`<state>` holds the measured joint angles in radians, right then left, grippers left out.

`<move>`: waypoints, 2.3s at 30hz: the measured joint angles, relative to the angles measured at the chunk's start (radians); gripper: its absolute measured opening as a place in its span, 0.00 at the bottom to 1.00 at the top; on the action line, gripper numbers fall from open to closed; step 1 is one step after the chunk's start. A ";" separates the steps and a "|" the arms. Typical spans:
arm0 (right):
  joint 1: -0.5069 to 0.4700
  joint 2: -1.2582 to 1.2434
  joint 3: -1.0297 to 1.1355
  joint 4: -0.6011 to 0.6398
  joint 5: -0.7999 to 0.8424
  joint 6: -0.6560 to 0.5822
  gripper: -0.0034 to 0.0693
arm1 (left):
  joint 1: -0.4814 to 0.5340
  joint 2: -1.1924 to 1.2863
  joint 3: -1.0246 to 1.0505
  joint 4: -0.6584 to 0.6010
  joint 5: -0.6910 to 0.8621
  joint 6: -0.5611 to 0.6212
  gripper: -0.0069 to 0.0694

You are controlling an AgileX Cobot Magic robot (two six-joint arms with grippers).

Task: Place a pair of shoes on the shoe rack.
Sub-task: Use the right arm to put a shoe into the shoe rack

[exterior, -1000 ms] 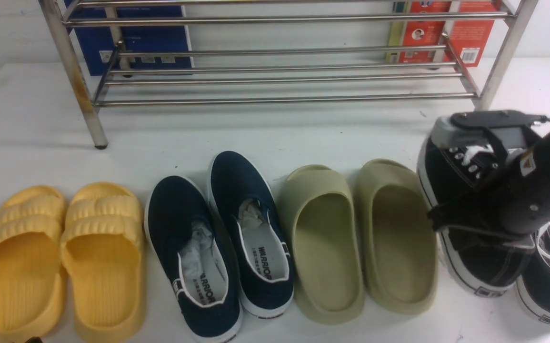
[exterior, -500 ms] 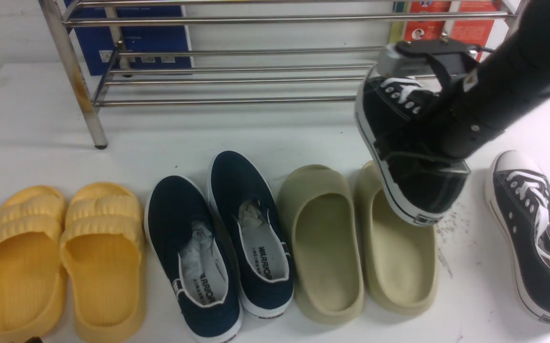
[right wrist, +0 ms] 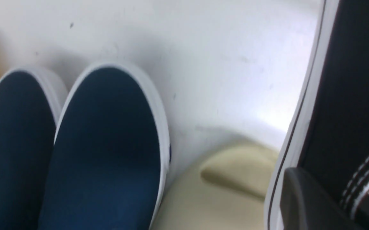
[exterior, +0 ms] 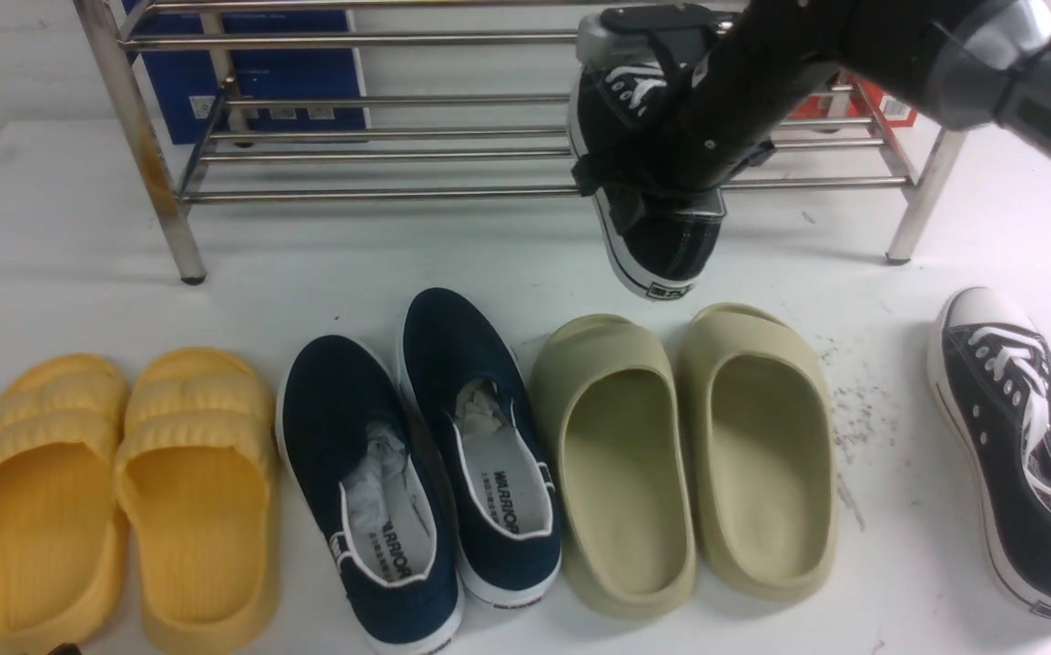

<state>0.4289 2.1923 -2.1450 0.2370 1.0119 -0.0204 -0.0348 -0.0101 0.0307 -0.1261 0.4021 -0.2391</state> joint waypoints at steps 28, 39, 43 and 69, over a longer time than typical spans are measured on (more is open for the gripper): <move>0.000 0.175 -0.234 -0.048 -0.097 0.000 0.11 | 0.000 0.000 0.000 0.000 0.000 0.000 0.41; 0.000 0.175 -0.250 -0.059 -0.116 -0.005 0.39 | 0.000 0.000 0.000 0.000 0.000 0.000 0.41; 0.000 0.173 -0.280 -0.048 -0.106 -0.008 0.47 | 0.000 0.000 0.000 0.000 0.000 0.000 0.41; 0.038 -0.182 0.033 0.010 0.240 0.011 0.09 | 0.000 0.000 0.000 0.000 0.000 0.000 0.41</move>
<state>0.4672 2.0101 -2.1122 0.2473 1.2520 -0.0090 -0.0348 -0.0101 0.0307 -0.1261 0.4021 -0.2391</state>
